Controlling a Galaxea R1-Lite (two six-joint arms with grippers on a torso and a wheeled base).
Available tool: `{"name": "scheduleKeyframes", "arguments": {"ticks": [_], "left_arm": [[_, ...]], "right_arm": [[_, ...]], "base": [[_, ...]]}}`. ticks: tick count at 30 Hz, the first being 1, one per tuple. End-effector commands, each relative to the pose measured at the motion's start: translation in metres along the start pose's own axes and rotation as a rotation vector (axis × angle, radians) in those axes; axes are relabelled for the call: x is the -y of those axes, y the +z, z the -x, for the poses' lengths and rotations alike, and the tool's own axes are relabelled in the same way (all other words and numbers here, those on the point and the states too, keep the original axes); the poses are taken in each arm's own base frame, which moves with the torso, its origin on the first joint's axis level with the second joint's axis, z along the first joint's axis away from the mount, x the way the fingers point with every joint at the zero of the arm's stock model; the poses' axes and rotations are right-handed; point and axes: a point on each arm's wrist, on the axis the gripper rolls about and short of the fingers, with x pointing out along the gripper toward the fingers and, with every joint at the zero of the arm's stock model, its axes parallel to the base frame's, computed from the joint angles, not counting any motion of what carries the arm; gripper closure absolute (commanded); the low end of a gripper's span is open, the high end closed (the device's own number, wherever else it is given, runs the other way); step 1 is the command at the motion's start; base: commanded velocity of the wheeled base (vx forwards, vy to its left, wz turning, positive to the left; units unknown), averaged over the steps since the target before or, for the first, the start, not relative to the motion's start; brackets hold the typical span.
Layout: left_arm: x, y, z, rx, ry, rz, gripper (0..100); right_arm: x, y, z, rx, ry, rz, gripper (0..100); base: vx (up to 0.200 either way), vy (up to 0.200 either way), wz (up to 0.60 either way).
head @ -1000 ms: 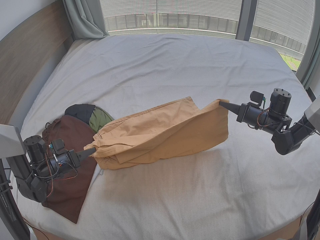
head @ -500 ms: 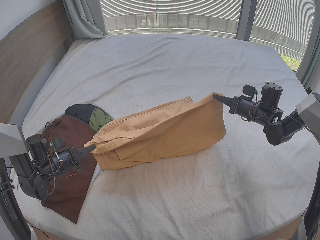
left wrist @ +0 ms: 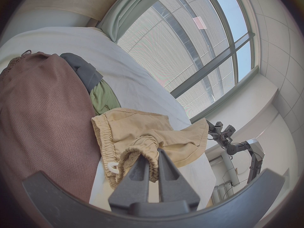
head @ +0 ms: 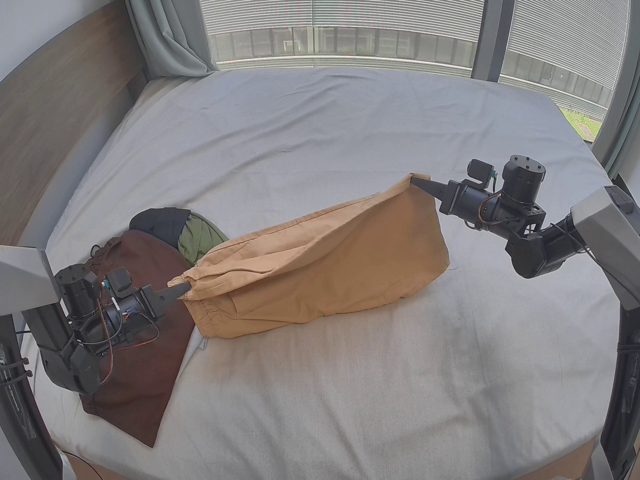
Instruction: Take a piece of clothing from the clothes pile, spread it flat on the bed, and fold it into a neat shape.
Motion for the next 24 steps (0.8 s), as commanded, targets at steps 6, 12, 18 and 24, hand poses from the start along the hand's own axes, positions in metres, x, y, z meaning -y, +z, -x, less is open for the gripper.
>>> {"name": "scheduleKeyframes", "arguments": {"ticks": [6, 12, 18, 24], "left_arm": [[-0.010, -0.003, -0.009, 0.013, 0.036, 0.013, 100], [-0.014, -0.003, -0.013, 0.015, 0.038, 0.020, 100], [-0.016, -0.002, -0.017, 0.023, 0.035, 0.043, 100], [-0.020, -0.005, -0.025, 0.029, 0.053, 0.044, 100]], "right_arm": [[0.016, -0.011, -0.024, -0.016, 0.003, -0.014, 100], [0.027, -0.012, -0.037, -0.009, -0.019, -0.013, 100], [0.040, -0.023, -0.048, -0.007, -0.033, -0.015, 100], [0.051, -0.030, -0.056, -0.001, -0.052, -0.016, 100]], "base": [[0.000, 0.000, 0.00], [0.000, 0.000, 0.00], [0.000, 0.000, 0.00], [0.000, 0.000, 0.00]]}}
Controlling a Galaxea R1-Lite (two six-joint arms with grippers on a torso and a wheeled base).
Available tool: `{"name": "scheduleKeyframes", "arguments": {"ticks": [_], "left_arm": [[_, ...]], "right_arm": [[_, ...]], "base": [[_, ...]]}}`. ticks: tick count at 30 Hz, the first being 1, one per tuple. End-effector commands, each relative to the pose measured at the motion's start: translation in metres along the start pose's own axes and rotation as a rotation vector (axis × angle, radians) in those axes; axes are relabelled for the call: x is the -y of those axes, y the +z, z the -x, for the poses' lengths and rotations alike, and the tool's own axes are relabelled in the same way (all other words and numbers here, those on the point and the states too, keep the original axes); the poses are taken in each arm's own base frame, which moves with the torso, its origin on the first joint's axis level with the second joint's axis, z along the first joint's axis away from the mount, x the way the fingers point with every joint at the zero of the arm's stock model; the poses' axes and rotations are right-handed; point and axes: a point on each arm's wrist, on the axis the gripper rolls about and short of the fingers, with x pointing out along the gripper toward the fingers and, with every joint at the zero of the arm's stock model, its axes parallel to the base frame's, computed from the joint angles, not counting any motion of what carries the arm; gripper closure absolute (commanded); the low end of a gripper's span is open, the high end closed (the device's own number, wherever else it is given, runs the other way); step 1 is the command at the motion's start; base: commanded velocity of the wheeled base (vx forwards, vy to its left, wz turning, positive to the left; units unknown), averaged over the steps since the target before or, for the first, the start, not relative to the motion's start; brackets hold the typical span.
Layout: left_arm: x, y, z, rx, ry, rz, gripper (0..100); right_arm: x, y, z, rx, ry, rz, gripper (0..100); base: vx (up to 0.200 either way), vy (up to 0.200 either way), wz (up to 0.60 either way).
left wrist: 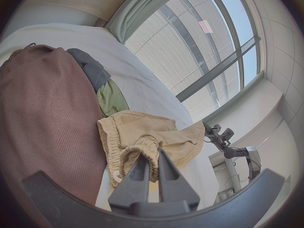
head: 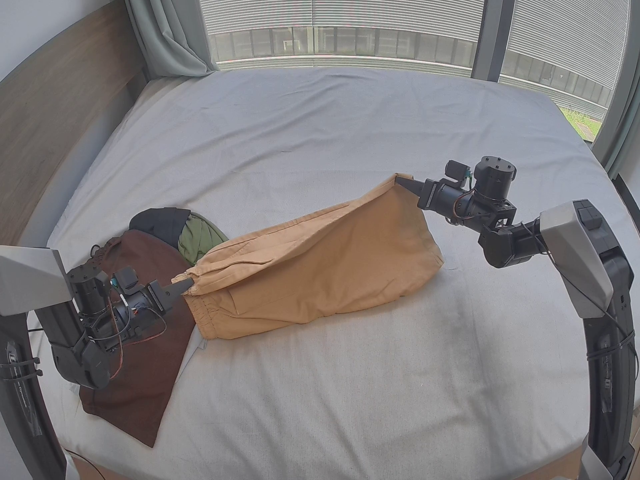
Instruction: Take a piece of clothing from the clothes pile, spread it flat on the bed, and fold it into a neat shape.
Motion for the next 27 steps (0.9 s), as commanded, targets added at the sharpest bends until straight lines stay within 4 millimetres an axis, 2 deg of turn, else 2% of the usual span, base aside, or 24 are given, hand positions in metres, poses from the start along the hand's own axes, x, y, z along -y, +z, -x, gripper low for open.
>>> {"name": "scheduleKeyframes", "arguments": {"ticks": [1, 12, 13, 16, 17, 21, 27], "left_arm": [[-0.006, -0.005, -0.008, -0.003, 0.013, 0.006, 100], [-0.011, -0.008, -0.016, 0.002, 0.027, 0.007, 100], [-0.012, -0.009, -0.017, 0.000, 0.030, 0.007, 0], [-0.012, -0.007, -0.018, 0.014, 0.035, 0.004, 0], [-0.012, -0.007, -0.019, 0.016, 0.033, 0.002, 0], [-0.016, -0.006, -0.019, 0.027, 0.048, 0.002, 0], [-0.016, -0.003, -0.021, 0.050, 0.063, -0.002, 0]], "right_arm": [[0.014, -0.018, -0.009, -0.008, -0.012, -0.009, 100], [0.022, -0.027, -0.017, -0.002, -0.010, -0.005, 100], [0.023, -0.030, -0.018, -0.005, -0.009, -0.005, 100], [0.024, -0.030, -0.019, 0.002, -0.017, -0.004, 100], [0.024, -0.028, -0.020, 0.007, -0.028, -0.004, 0], [0.021, -0.021, -0.027, 0.039, -0.073, 0.003, 0], [0.017, -0.025, -0.031, 0.035, -0.071, 0.000, 0]], "base": [[0.000, 0.000, 0.00], [0.000, 0.000, 0.00], [0.000, 0.000, 0.00], [0.000, 0.000, 0.00], [0.000, 0.000, 0.00], [0.000, 0.000, 0.00], [0.000, 0.000, 0.00]]}}
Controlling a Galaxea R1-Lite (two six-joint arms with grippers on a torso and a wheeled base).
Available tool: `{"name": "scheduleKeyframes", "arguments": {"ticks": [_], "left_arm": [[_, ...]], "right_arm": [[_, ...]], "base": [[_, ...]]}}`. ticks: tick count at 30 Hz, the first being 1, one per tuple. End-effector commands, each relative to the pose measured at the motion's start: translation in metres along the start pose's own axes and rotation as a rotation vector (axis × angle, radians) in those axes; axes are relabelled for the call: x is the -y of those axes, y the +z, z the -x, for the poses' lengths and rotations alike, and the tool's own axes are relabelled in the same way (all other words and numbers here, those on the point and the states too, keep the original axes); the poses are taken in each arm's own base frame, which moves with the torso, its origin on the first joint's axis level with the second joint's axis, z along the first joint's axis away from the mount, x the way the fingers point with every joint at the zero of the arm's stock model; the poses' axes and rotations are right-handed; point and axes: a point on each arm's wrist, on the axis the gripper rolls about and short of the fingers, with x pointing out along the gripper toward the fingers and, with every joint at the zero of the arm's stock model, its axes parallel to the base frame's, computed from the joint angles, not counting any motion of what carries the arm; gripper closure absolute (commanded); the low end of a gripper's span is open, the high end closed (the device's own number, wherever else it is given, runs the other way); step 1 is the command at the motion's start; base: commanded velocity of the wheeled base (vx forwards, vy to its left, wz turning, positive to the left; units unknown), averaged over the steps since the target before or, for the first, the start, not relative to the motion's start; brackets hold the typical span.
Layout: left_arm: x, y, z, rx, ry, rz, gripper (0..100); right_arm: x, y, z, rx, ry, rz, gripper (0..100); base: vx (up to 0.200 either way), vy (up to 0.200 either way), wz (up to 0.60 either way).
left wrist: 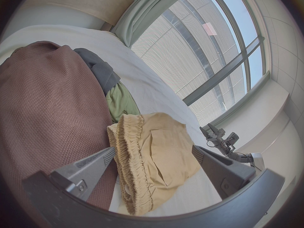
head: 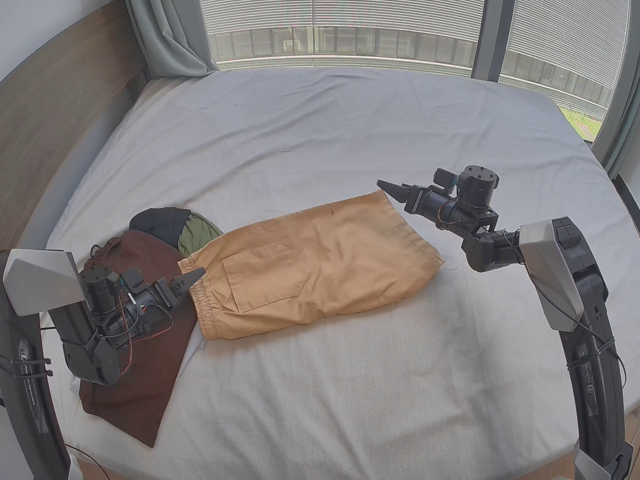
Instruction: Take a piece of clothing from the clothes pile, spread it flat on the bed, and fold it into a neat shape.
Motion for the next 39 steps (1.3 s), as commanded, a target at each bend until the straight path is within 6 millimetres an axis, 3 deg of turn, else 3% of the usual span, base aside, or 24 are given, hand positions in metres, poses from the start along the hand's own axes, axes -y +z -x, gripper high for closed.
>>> {"name": "scheduleKeyframes", "arguments": {"ticks": [1, 10, 17, 25, 39], "left_arm": [[-0.001, 0.000, -0.001, 0.003, 0.000, -0.001, 0], [0.002, 0.003, 0.001, 0.009, -0.004, -0.001, 0], [0.010, 0.011, 0.005, 0.030, -0.020, -0.006, 0], [0.015, 0.010, 0.008, 0.020, -0.030, 0.008, 0], [0.029, 0.004, 0.011, -0.014, -0.067, -0.006, 0]], "right_arm": [[-0.003, -0.002, -0.003, 0.000, 0.007, 0.001, 0], [-0.019, -0.002, -0.008, -0.002, 0.026, 0.000, 0], [-0.033, 0.010, 0.008, -0.035, 0.008, -0.015, 0], [-0.060, 0.022, 0.050, -0.129, -0.019, -0.063, 0], [-0.075, -0.007, 0.108, -0.244, -0.036, -0.135, 0]], "base": [[0.000, 0.000, 0.00], [0.000, 0.000, 0.00], [0.000, 0.000, 0.00], [0.000, 0.000, 0.00], [0.000, 0.000, 0.00]]}}
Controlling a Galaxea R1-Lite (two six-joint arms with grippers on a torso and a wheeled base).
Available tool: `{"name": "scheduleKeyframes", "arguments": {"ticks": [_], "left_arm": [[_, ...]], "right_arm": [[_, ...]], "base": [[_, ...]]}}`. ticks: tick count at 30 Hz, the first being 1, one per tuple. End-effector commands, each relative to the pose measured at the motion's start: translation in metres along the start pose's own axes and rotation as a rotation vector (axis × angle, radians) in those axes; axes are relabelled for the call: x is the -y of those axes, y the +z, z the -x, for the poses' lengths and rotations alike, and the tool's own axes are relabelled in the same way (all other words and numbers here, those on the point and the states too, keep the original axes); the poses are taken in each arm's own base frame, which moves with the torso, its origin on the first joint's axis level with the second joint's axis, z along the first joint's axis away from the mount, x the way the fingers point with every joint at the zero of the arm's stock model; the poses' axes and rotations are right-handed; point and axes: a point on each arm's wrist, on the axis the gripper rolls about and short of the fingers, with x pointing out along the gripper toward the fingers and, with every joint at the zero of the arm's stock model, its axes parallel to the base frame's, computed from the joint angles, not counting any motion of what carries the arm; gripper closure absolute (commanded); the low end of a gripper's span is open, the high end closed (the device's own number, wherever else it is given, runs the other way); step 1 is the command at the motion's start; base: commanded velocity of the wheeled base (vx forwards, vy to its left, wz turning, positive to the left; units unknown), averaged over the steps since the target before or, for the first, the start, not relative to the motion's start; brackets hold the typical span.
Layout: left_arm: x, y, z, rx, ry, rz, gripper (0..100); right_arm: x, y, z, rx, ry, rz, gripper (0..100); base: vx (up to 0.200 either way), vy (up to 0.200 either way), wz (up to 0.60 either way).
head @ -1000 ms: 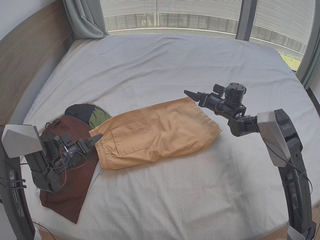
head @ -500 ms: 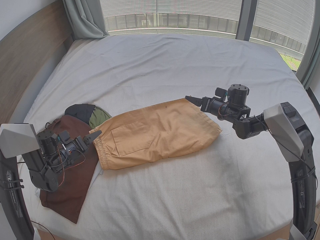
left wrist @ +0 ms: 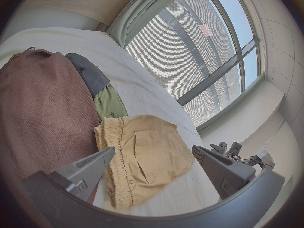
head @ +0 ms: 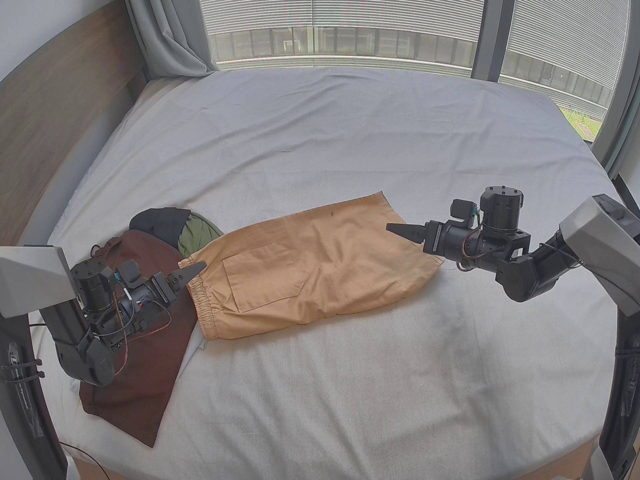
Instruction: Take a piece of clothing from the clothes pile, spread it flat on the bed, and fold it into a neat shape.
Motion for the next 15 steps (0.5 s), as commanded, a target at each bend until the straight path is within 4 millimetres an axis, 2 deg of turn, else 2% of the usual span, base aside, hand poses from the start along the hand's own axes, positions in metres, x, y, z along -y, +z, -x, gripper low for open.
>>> {"name": "scheduleKeyframes", "arguments": {"ticks": [1, 6, 15], "left_arm": [[0.007, -0.003, 0.001, -0.016, -0.018, -0.009, 0], [0.008, -0.004, 0.003, -0.021, -0.016, -0.005, 0], [0.016, -0.006, 0.006, -0.034, -0.029, -0.008, 0]], "right_arm": [[-0.013, -0.007, 0.029, -0.010, 0.010, -0.024, 0], [-0.013, -0.024, 0.037, 0.000, 0.018, -0.060, 0], [-0.011, -0.042, 0.043, 0.021, 0.031, -0.107, 0]], "base": [[0.000, 0.000, 0.00], [0.000, 0.000, 0.00], [0.000, 0.000, 0.00]]}}
